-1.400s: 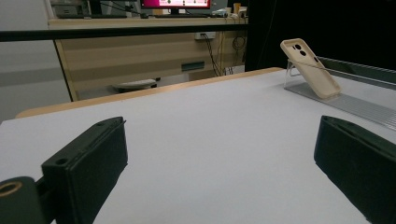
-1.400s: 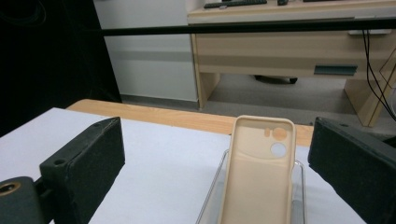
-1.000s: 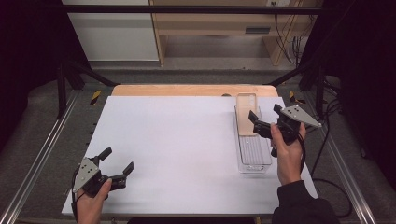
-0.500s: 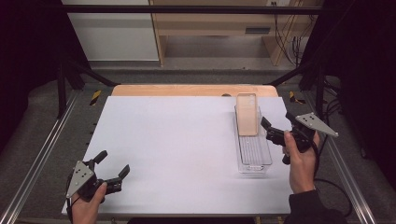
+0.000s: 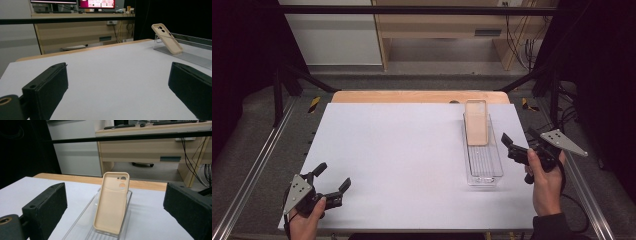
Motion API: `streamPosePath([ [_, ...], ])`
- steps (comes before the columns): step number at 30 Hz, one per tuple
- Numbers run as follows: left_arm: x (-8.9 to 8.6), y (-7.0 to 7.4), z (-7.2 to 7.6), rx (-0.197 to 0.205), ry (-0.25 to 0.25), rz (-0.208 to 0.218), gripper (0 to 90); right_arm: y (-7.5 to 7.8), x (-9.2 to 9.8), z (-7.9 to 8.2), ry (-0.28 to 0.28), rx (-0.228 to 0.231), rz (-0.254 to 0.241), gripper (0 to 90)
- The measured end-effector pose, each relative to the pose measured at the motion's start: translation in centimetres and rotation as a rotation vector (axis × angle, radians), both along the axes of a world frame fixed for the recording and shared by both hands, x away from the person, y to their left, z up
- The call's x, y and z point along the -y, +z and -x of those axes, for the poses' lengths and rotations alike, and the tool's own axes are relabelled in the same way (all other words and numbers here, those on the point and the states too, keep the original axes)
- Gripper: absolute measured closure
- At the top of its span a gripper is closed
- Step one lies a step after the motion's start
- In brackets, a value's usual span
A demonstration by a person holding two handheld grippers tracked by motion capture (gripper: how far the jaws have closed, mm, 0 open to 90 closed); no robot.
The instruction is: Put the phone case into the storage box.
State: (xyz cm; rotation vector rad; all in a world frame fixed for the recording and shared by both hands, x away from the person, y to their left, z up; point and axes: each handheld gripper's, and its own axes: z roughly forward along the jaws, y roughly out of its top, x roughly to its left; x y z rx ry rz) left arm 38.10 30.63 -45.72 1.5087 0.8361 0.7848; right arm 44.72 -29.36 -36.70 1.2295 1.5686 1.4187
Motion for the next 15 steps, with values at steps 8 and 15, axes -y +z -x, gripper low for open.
streamPosePath([
  [8,-0.2,0.1,0.0,0.006,0.004,0.017,1.9,-0.5,0.7,0.7,0.012,0.015,0.019,5.4],
  [15,-0.2,0.1,0.1,0.007,0.002,0.022,1.9,-0.8,0.9,1.2,0.029,0.039,0.037,5.0],
])
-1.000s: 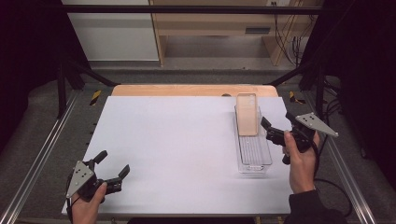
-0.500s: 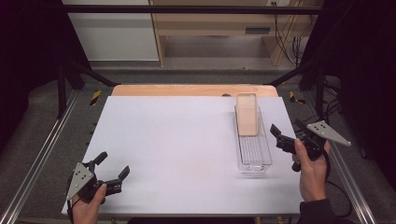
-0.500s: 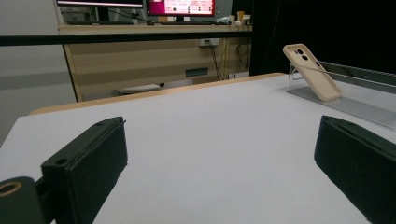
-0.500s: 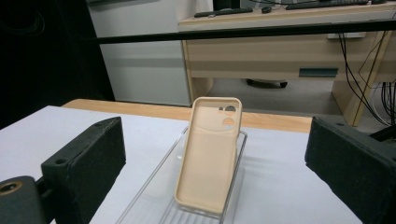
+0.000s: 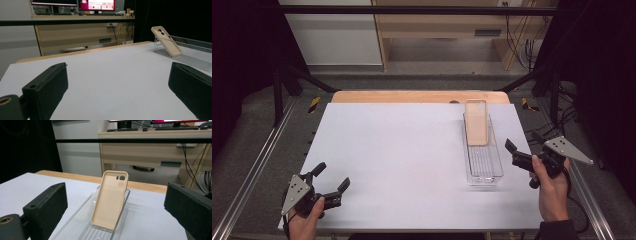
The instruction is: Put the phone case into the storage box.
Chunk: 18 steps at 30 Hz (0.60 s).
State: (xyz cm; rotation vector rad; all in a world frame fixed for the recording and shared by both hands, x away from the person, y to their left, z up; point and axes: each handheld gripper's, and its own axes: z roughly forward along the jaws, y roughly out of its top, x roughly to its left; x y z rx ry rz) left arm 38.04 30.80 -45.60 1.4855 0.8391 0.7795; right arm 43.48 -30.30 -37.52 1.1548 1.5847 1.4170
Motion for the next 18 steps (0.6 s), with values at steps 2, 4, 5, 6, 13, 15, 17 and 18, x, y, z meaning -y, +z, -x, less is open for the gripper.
streamPosePath([
  [2,0.0,0.0,0.0,0.001,-0.001,0.0,1.9,-0.2,0.1,0.2,0.005,0.007,0.009,4.9],
  [4,0.0,0.0,0.0,0.001,-0.002,0.0,1.9,-0.4,0.2,0.3,0.009,0.014,0.009,4.8],
  [5,0.0,0.0,0.0,0.001,-0.003,0.001,2.0,-0.5,0.2,0.4,0.009,0.013,0.008,4.8],
  [6,0.0,0.0,0.0,0.001,-0.003,-0.001,1.9,-0.6,0.3,0.5,0.011,0.016,0.011,4.7],
  [13,0.1,0.1,0.0,0.004,-0.007,0.003,1.9,-1.5,0.7,1.1,0.015,0.026,0.009,4.8],
  [15,0.1,0.1,0.0,0.005,-0.01,0.004,1.9,-1.7,0.8,1.3,0.016,0.028,0.008,4.8],
  [17,0.1,0.1,0.0,0.005,-0.012,0.003,1.9,-2.0,0.9,1.5,0.015,0.025,0.005,4.7],
  [18,0.1,0.1,0.0,0.005,-0.013,0.003,1.9,-2.1,1.0,1.5,0.014,0.027,0.008,4.6],
])
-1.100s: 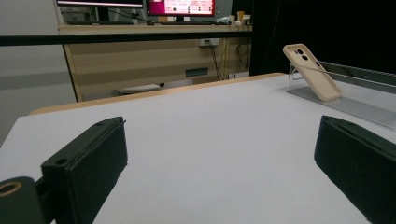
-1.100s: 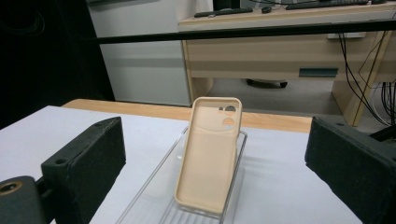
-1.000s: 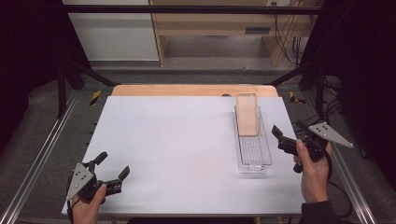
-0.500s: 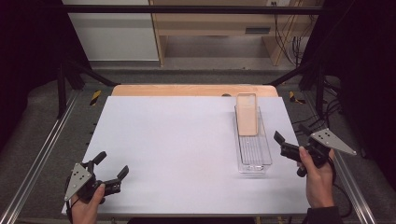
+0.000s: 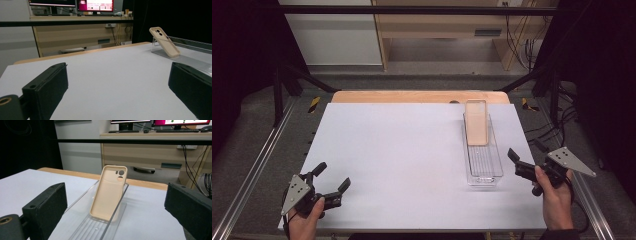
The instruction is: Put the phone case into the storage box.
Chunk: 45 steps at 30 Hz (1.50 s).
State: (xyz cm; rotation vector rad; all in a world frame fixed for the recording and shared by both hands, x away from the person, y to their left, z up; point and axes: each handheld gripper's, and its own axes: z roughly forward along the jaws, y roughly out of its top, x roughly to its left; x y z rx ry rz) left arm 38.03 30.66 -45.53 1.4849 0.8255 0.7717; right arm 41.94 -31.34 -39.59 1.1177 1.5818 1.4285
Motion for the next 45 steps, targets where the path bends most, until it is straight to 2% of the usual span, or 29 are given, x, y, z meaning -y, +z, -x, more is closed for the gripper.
streamPosePath([
  [22,0.3,0.1,0.0,0.006,-0.023,-0.008,1.9,-2.7,0.7,1.5,0.002,-0.002,-0.017,4.0],
  [37,0.4,0.1,0.1,0.012,-0.037,-0.014,1.9,-4.8,-0.2,2.1,0.035,-0.004,-0.021,3.8],
  [45,0.5,0.2,0.1,0.016,-0.041,-0.016,1.9,-5.6,-0.6,2.3,0.048,0.01,-0.014,3.8],
])
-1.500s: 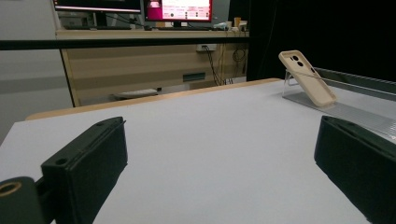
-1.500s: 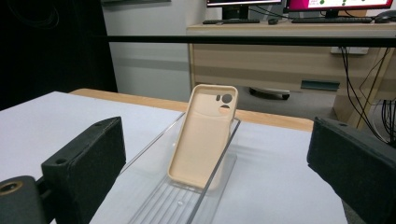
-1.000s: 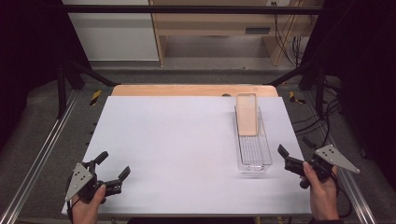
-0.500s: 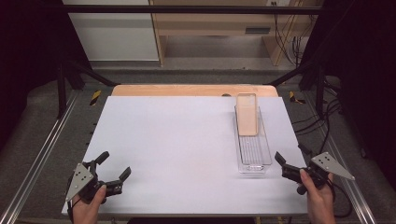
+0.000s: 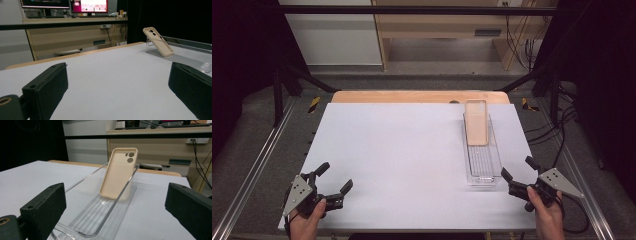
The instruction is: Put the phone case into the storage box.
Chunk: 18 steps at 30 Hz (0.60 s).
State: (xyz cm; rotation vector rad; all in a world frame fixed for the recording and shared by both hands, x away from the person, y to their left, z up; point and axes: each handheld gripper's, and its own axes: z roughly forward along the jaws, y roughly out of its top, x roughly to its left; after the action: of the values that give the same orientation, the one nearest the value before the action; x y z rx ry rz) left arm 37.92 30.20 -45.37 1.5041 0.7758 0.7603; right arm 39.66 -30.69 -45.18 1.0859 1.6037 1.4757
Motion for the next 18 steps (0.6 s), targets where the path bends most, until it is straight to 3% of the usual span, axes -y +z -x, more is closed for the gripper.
streamPosePath([
  [18,0.2,0.0,0.0,0.002,-0.015,-0.005,1.9,-1.6,-2.3,-0.3,0.057,0.057,0.019,3.2],
])
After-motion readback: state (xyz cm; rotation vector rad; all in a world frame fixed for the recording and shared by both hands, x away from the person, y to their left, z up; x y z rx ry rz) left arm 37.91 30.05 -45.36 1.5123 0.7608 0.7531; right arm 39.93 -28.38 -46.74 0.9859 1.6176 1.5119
